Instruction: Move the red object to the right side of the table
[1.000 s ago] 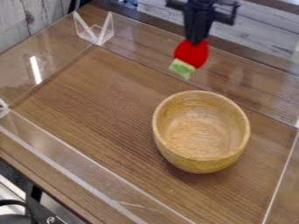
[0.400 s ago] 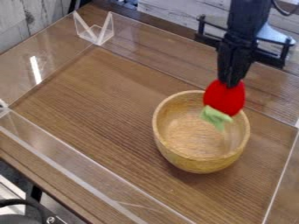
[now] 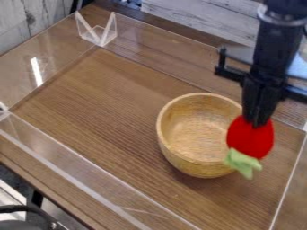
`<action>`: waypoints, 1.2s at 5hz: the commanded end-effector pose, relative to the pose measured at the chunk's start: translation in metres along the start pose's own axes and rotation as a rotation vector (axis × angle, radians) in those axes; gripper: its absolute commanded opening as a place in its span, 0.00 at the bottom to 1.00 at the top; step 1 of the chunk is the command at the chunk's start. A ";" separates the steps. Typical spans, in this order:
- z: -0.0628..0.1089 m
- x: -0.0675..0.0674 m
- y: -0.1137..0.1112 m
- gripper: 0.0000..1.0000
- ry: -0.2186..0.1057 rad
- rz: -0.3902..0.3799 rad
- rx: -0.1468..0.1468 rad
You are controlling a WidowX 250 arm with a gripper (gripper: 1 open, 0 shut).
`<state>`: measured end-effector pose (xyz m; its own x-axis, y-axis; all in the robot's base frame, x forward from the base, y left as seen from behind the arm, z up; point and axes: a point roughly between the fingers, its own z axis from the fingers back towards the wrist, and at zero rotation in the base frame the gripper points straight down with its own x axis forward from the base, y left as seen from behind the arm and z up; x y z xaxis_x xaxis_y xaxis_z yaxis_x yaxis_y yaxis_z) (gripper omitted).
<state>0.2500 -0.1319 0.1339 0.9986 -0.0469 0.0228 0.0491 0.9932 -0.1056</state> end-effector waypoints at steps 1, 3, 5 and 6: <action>0.000 -0.010 -0.012 0.00 -0.055 0.005 -0.055; -0.021 -0.023 -0.014 0.00 -0.056 0.026 -0.099; -0.037 -0.027 -0.014 0.00 -0.047 0.035 -0.123; -0.043 -0.028 -0.012 0.00 -0.039 0.031 -0.132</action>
<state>0.2188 -0.1464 0.0829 0.9997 -0.0113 0.0239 0.0163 0.9753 -0.2205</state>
